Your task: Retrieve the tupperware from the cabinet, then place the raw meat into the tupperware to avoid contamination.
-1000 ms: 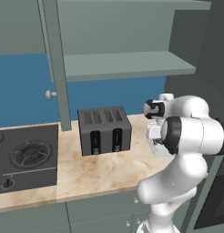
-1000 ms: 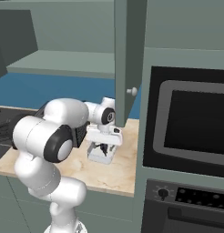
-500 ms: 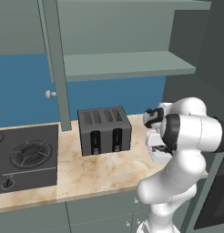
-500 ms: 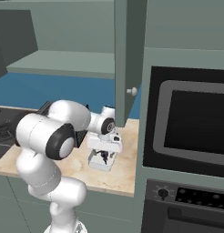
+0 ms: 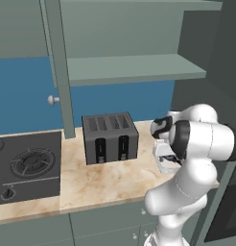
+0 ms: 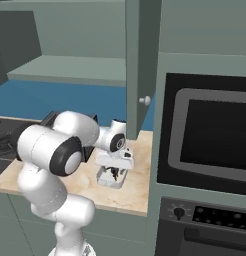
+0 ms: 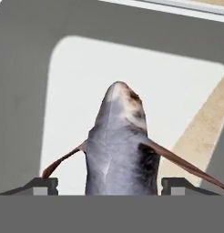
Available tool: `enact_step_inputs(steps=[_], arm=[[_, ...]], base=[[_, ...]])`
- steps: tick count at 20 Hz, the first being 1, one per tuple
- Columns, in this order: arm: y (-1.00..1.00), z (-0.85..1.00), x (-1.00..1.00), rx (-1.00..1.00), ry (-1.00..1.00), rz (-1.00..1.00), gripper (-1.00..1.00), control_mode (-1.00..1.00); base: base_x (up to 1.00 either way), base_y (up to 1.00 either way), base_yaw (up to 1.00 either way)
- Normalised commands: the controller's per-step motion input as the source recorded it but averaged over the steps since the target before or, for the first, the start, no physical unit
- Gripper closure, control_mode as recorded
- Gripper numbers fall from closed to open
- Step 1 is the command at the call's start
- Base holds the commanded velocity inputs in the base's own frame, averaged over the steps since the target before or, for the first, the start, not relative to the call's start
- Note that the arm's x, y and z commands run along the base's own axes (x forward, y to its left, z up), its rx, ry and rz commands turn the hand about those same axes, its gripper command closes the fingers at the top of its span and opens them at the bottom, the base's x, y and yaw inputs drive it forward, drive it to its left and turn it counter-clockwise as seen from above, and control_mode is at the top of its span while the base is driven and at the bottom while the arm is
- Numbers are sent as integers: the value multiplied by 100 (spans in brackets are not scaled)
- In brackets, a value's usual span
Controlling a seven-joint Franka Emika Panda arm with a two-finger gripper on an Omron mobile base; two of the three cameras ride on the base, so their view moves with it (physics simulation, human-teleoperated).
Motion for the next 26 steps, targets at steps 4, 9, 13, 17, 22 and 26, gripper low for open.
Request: enact_step_inputs(steps=[4,9,13,17,22,26], arm=[[0,10,-2,0,-10,0,-100,-100],[0,17,-8,0,-12,0,-100,-100],[0,25,-16,0,-10,0,-100,-100],[2,32,-9,0,-5,0,-100,-100],[7,60,-18,0,3,-1,-100,-100],[10,67,-34,0,11,-6,-100,-100]], base=[[0,0,0],[0,0,0],[0,0,0],[0,0,0],[0,0,0],[0,0,0]])
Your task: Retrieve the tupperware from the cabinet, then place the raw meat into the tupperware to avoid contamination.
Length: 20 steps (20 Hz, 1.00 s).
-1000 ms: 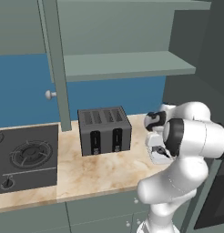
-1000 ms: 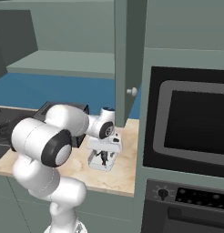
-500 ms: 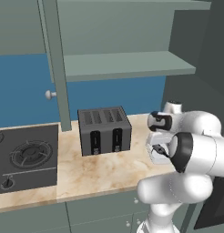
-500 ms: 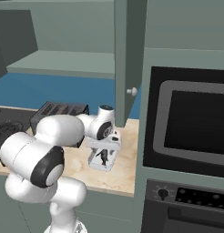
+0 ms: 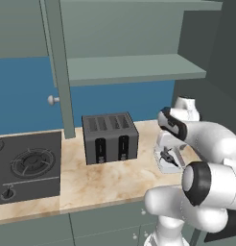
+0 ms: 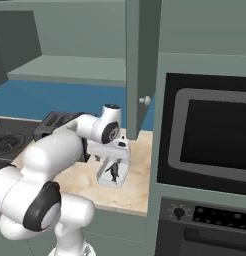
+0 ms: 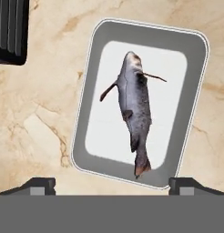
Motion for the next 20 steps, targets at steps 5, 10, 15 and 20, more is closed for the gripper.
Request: enact_step_inputs(steps=[5,10,15,20], arm=[[27,35,-63,2,7,-10,-100,-100],[38,20,-69,1,3,-12,-100,-100],[51,10,-51,-1,0,-13,-100,-100],[46,12,-36,-1,-2,-11,-100,-100]], base=[[0,0,0],[0,0,0],[0,0,0],[0,0,0]])
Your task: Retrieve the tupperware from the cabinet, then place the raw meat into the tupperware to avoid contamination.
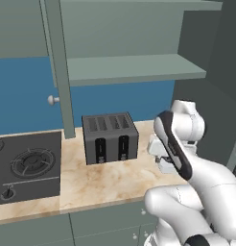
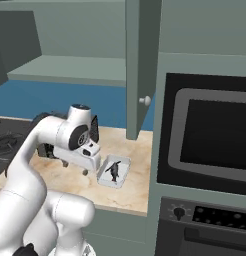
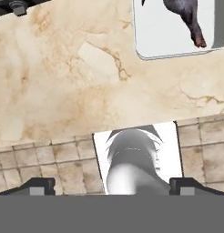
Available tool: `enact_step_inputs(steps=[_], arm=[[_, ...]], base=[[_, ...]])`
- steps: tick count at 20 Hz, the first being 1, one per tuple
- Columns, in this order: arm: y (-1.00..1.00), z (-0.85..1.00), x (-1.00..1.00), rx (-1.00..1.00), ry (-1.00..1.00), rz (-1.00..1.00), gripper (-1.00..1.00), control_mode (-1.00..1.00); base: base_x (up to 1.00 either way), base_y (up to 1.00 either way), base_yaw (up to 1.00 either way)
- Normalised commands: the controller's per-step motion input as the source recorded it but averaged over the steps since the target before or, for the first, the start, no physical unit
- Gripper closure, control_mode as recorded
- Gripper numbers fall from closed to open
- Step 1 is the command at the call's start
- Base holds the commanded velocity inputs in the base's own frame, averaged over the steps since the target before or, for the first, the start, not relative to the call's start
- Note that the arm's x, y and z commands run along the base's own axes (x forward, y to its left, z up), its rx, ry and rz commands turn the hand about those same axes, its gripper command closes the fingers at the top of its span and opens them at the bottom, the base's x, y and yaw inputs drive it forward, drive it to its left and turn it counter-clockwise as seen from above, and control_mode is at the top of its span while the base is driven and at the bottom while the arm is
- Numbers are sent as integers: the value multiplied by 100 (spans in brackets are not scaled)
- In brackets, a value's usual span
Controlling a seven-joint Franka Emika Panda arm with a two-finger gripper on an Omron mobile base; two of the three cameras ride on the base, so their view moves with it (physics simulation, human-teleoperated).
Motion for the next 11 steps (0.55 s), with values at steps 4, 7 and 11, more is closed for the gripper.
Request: enact_step_inputs(steps=[4,7,11], arm=[[58,8,-19,-3,-1,-10,-100,-100],[57,7,-17,-5,0,-3,-100,-100],[54,2,-16,-7,0,0,-100,-100]], base=[[0,0,0],[0,0,0],[0,0,0]])
